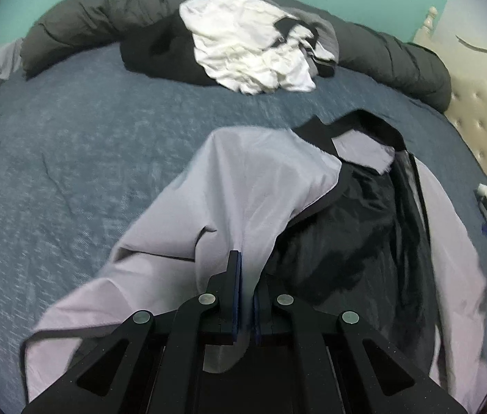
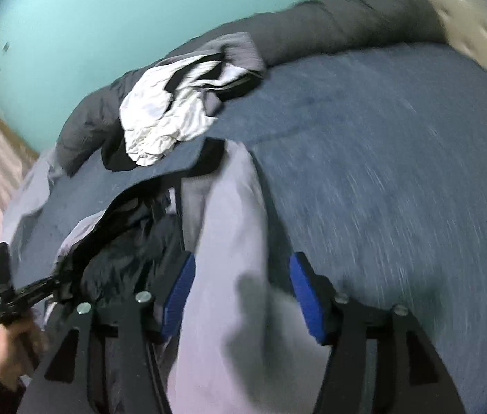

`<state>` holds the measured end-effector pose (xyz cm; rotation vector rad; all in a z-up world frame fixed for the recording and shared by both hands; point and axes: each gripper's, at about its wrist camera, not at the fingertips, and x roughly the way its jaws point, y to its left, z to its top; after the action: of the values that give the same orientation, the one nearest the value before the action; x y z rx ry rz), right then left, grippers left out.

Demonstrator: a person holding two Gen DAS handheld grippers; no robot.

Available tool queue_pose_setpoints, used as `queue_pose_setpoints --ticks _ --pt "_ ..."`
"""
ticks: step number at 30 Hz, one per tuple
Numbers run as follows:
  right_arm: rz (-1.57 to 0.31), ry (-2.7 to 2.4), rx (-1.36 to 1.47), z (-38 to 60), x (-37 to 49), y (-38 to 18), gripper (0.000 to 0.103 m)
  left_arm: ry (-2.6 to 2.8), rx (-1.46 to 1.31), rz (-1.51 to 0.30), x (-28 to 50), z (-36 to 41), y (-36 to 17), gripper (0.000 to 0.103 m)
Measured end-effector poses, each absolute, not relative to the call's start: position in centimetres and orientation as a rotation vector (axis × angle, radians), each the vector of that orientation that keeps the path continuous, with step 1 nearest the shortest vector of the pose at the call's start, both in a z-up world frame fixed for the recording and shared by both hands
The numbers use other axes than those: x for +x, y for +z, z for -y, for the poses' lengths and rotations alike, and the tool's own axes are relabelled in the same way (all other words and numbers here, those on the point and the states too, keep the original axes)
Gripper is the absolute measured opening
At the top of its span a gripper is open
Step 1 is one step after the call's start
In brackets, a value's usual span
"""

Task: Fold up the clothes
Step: 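Lower the jacket onto the bed with both tools and open the left tool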

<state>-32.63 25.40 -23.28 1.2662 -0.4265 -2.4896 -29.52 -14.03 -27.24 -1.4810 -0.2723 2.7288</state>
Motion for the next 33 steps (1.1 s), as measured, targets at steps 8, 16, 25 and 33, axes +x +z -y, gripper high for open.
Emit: queue_pose_setpoints --ticks 8,16,25,33 --pt "0.403 -2.441 1.223 -25.3 -26.6 -24.5 0.062 2.734 -1.549 0.09 -28.2 12.6 -26.0 0.035" --pt "0.426 -2.361 1.182 -26.0 -25.0 -26.0 0.064 2.801 -1.599 -0.077 -23.9 14.6 -23.7 0.047" --pt "0.51 -2.345 1.139 -27.1 -24.9 -25.5 0.064 2.867 -1.664 -0.148 -19.9 17.7 -23.0 0.052" --pt "0.571 -2.331 1.115 -27.5 -25.2 -25.0 0.064 2.84 -1.762 -0.267 -18.8 19.4 -25.8 0.052"
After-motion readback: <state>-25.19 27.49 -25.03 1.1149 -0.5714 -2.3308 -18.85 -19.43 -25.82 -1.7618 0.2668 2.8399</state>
